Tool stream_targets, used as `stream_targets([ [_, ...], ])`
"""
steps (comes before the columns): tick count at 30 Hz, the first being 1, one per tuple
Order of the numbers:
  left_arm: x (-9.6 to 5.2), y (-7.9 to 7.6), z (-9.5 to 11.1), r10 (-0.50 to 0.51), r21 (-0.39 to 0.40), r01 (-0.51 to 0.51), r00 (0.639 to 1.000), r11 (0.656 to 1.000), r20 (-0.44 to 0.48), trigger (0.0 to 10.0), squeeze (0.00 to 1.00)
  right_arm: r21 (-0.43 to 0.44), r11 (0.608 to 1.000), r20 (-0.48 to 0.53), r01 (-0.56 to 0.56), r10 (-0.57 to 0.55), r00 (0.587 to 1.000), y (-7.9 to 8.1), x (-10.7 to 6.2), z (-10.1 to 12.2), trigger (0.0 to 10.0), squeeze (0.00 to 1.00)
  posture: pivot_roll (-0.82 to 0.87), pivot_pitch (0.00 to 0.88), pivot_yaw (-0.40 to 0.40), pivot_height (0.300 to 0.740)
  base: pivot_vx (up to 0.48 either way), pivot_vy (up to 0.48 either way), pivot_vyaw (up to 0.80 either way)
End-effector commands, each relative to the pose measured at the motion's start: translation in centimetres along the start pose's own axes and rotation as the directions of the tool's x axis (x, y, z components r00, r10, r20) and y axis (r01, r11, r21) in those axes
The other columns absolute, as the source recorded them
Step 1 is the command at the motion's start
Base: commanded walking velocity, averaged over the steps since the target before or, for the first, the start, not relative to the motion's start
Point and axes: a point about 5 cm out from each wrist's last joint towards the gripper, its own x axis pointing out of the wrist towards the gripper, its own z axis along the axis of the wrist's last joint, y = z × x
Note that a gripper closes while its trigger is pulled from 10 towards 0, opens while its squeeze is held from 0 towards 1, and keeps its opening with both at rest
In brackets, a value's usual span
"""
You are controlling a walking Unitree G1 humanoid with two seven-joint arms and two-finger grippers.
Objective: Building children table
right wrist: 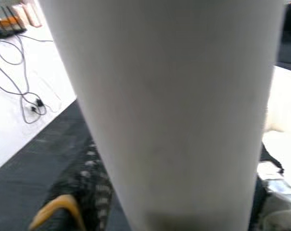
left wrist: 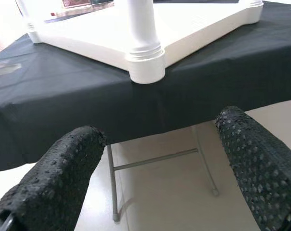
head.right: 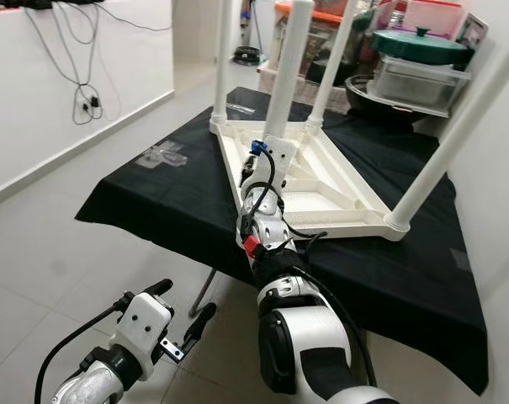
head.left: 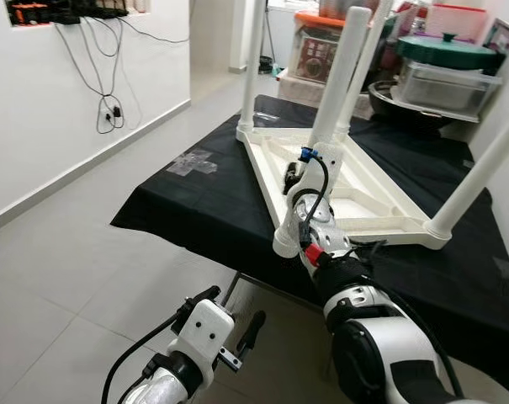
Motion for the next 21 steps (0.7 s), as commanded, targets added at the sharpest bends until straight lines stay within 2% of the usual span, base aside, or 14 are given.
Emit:
stream_targets([
  [1, 0.0, -0.2, -0.3, -0.014, 0.003, 0.014, 1.000, 1.000, -0.016, 10.0, 0.00, 0.007, 0.994, 0.049, -0.112, 0.112, 0.993, -0.6, 0.2, 0.6, 10.0, 0.00, 0.07, 0.020, -0.121, 0.740, 0.000, 0.000, 0.00],
  [2, 0.0, -0.2, -0.3, -0.013, 0.003, 0.013, 1.000, 1.000, -0.016, 10.0, 0.00, 0.044, 0.971, 0.039, -0.236, 0.234, 0.971, -0.7, 0.3, 0.8, 10.0, 0.00, 0.07, 0.018, -0.121, 0.740, 0.000, 0.000, 0.00],
  [3, 0.0, -0.2, -0.3, -0.013, 0.003, 0.013, 1.000, 1.000, -0.016, 10.0, 0.00, 0.044, 0.971, 0.039, -0.236, 0.234, 0.971, -0.7, 0.3, 0.8, 10.0, 0.00, 0.07, 0.018, -0.121, 0.740, 0.000, 0.000, 0.00],
  [4, 0.0, -0.2, -0.3, -0.013, 0.002, 0.014, 1.000, 1.000, -0.017, 10.0, 0.00, 0.088, 0.926, 0.023, -0.366, 0.365, 0.931, -0.6, 0.3, 0.8, 10.0, 0.00, 0.07, 0.018, -0.121, 0.740, 0.000, 0.000, 0.00],
  [5, 0.0, -0.2, -0.3, -0.013, 0.002, 0.014, 1.000, 1.000, -0.017, 10.0, 0.00, 0.088, 0.926, 0.023, -0.366, 0.365, 0.931, -0.6, 0.3, 0.8, 10.0, 0.00, 0.07, 0.018, -0.121, 0.740, 0.000, 0.000, 0.00],
  [6, 0.0, -0.3, -0.4, -0.014, 0.002, 0.014, 1.000, 1.000, -0.018, 10.0, 0.00, 0.127, 0.839, 0.000, -0.529, 0.533, 0.846, -0.5, 0.0, 0.7, 10.0, 0.00, 0.07, 0.010, -0.118, 0.740, 0.000, 0.000, 0.00],
  [7, 0.0, -0.3, -0.4, -0.014, 0.002, 0.014, 1.000, 1.000, -0.018, 10.0, 0.00, 0.127, 0.839, 0.000, -0.529, 0.533, 0.846, -0.5, 0.0, 0.7, 10.0, 0.00, 0.07, 0.010, -0.118, 0.740, 0.000, 0.000, 0.00],
  [8, 0.0, -0.3, -0.4, -0.017, 0.002, 0.017, 1.000, 1.000, -0.017, 10.0, 0.00, 0.140, 0.740, -0.014, -0.657, 0.665, 0.746, -0.6, -0.4, 0.8, 10.0, 0.00, 0.07, 0.005, -0.121, 0.740, 0.000, 0.000, 0.00],
  [9, 0.0, -0.3, -0.4, -0.019, 0.002, 0.020, 1.000, 1.000, -0.016, 10.0, 0.00, 0.143, 0.672, -0.024, -0.727, 0.736, 0.676, -0.8, -0.7, 0.8, 10.0, 0.00, 0.07, 0.005, -0.121, 0.740, 0.000, 0.000, 0.00],
  [10, 0.0, -0.3, -0.4, -0.020, 0.001, 0.020, 1.000, 1.000, -0.015, 10.0, 0.00, 0.158, 0.571, -0.040, -0.806, 0.819, 0.573, -0.8, -1.2, 0.9, 10.0, 0.00, 0.08, 0.002, -0.124, 0.740, 0.000, 0.000, 0.00],
  [12, 0.0, -0.4, -0.5, -0.018, 0.001, 0.018, 1.000, 1.000, -0.018, 10.0, 0.00, 0.110, 0.442, -0.094, -0.891, 0.897, 0.433, -0.8, -1.8, 0.8, 10.0, 0.00, 0.08, 0.002, -0.125, 0.740, 0.000, 0.000, 0.00],
  [13, 0.0, -0.4, -0.5, -0.018, 0.001, 0.018, 1.000, 1.000, -0.018, 10.0, 0.00, 0.110, 0.442, -0.094, -0.891, 0.897, 0.433, -0.8, -1.8, 0.8, 10.0, 0.00, 0.08, 0.002, -0.125, 0.740, 0.000, 0.000, 0.00],
  [15, 0.0, -0.4, -0.5, -0.016, 0.003, 0.016, 1.000, 1.000, -0.020, 10.0, 0.00, 0.079, 0.370, -0.138, -0.926, 0.924, 0.358, -0.5, -2.1, 0.5, 10.0, 0.00, 0.08, 0.000, -0.126, 0.740, 0.000, 0.000, 0.00],
  [21, -0.1, -0.4, -0.4, -0.015, 0.003, 0.015, 1.000, 1.000, -0.018, 10.0, 0.00, 0.033, 0.336, -0.194, -0.941, 0.926, 0.324, 0.5, -2.1, 0.2, 10.0, 0.00, 0.09, 0.000, -0.129, 0.740, 0.000, 0.000, 0.00],
])
